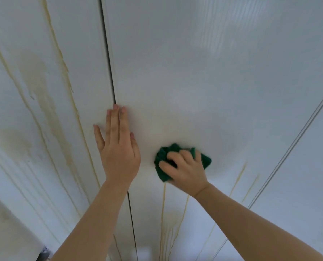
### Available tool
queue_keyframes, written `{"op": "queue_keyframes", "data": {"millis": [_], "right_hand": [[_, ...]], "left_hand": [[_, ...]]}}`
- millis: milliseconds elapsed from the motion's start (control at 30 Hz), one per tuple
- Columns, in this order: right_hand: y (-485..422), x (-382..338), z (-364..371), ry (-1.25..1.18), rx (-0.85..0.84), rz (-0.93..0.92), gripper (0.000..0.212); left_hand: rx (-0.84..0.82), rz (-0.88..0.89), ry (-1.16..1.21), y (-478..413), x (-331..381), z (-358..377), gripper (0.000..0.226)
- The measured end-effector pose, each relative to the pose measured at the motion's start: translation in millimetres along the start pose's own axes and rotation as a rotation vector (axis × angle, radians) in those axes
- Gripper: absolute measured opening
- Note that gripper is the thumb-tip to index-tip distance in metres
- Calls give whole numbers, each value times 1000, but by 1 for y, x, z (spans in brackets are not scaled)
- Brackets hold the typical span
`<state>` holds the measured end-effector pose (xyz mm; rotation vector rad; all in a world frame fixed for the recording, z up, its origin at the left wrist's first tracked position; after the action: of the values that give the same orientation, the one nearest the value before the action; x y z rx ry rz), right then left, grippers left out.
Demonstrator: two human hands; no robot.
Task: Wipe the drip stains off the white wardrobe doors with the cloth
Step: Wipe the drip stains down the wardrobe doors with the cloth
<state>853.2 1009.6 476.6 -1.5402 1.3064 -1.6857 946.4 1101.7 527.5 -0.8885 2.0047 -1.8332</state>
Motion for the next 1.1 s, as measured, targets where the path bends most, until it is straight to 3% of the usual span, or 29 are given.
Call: {"op": "queue_keyframes", "data": {"millis": [133, 200, 300, 400, 467, 533, 667, 733, 833, 900, 1033, 1100], "right_hand": [[-85, 80, -21, 85, 302, 447, 29], [-96, 93, -24, 126, 370, 536, 27], [-43, 42, -14, 74, 235, 288, 21], [49, -8, 1, -40, -126, -34, 41], [73, -6, -1, -68, -241, -126, 46], [50, 21, -14, -28, -135, -39, 37], [-2, 81, -29, 115, 161, 330, 26], [18, 67, -26, 133, 136, 272, 29], [77, 28, -15, 47, -116, -47, 45], [88, 25, -13, -17, -230, -117, 50], [38, 93, -42, 68, 1, 224, 31], [27, 135, -54, 97, 121, 385, 33]], "left_hand": [[-6, -14, -8, 2, 1, 2, 54], [-3, -21, -11, 2, 1, 2, 54], [-14, -34, -2, 3, 2, 4, 56], [-33, -109, 36, 6, 3, 6, 58], [-46, -158, 51, 10, 5, 7, 60], [-64, -175, 37, 16, 10, 11, 60], [-89, -191, 0, 28, 19, 19, 60], [-93, -199, -5, 29, 21, 21, 60], [-103, -193, -7, 29, 21, 24, 60], [-112, -209, -14, 29, 18, 23, 61], [-73, -145, -20, 28, 40, 20, 59], [-63, -53, 6, 34, 68, 23, 56]]}}
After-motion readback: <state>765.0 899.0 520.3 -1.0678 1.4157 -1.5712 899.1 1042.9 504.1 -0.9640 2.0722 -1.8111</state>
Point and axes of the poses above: each hand's wrist, its own y-axis away from the middle knuckle, its own z-axis out of the palm, x = y × z, the point moved 10 cm from there along -y, towards the middle knuckle, and after that the axes turned 9 degrees about x, right-handed, at the moved point
